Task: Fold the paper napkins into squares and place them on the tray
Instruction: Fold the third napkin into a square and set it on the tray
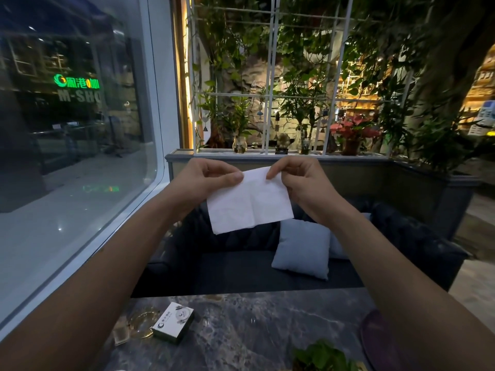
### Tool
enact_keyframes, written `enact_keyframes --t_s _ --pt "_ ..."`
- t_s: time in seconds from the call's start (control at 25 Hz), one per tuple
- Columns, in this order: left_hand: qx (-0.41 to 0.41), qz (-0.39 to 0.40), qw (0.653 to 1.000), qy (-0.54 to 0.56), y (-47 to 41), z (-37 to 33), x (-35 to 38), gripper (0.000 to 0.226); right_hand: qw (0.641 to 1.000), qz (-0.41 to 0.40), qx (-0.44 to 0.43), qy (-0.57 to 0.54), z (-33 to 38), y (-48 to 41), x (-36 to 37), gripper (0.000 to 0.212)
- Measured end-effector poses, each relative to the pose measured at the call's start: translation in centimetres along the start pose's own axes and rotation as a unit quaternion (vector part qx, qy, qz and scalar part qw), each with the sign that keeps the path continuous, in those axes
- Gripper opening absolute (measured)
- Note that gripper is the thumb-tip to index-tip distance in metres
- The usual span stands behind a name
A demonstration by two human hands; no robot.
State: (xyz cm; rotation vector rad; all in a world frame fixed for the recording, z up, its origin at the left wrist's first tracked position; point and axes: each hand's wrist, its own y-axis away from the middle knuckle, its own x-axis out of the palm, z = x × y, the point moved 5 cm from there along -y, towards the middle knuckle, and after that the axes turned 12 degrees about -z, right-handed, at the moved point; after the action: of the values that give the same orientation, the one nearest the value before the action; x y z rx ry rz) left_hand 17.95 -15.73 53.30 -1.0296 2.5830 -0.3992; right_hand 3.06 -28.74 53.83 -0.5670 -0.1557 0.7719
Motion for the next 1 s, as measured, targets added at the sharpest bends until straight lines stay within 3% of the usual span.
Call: enact_keyframes --t_s 0.12,0.32,0.56,1.0 --pt "0.015 0.006 1.0 -0.014 -0.2 0.0 0.3 0.011 1.0 0.012 -0.007 0.012 0.0 -0.1 -0.2 0.039" --pt "0.023 -0.016 0.999 -0.028 -0.5 -0.1 0.3 0.015 0.998 0.009 0.041 -0.038 0.6 -0.9 -0.5 0.023" --pt "0.045 0.006 0.998 -0.042 -0.6 -0.7 0.8 0.017 0.977 0.011 -0.067 0.202 0.3 -1.4 0.3 0.012" --pt "0.053 -0.025 0.998 -0.02 -0.8 -0.5 -1.0 0.009 0.985 -0.025 -0.019 0.17 0.5 -1.8 -2.5 0.006"
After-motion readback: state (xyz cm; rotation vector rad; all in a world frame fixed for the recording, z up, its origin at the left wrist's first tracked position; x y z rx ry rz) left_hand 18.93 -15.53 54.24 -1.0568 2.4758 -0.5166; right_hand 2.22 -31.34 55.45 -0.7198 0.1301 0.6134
